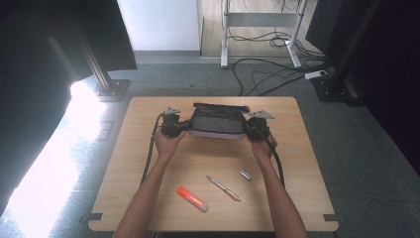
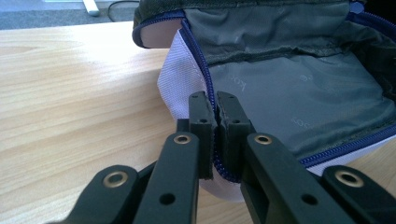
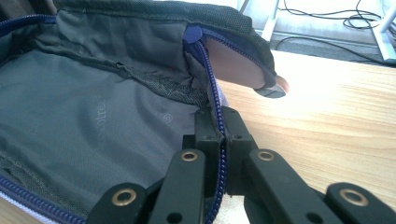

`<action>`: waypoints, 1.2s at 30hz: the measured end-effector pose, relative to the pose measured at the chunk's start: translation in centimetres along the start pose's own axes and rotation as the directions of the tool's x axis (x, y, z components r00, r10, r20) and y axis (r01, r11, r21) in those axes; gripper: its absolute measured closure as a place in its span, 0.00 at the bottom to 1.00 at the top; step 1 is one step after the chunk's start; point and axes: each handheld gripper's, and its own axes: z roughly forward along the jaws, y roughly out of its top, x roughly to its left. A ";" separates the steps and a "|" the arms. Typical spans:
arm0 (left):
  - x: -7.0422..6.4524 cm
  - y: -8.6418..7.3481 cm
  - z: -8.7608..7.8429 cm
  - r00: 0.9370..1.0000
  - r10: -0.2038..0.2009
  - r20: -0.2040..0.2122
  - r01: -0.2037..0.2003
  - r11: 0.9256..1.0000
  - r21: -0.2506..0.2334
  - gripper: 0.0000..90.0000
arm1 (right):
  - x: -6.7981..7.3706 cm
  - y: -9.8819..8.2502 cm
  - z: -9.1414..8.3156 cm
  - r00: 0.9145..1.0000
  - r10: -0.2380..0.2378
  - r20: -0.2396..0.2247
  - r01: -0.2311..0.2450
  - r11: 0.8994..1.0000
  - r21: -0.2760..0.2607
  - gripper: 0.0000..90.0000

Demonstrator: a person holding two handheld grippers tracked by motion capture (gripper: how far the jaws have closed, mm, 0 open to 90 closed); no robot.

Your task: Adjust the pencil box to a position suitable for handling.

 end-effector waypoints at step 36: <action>-0.5 -3.1 -4.3 0.999 0.019 0.030 -0.019 1.000 -0.015 0.96 | 2.4 -1.6 -2.1 0.996 -0.015 -0.092 0.011 0.999 -0.044 0.96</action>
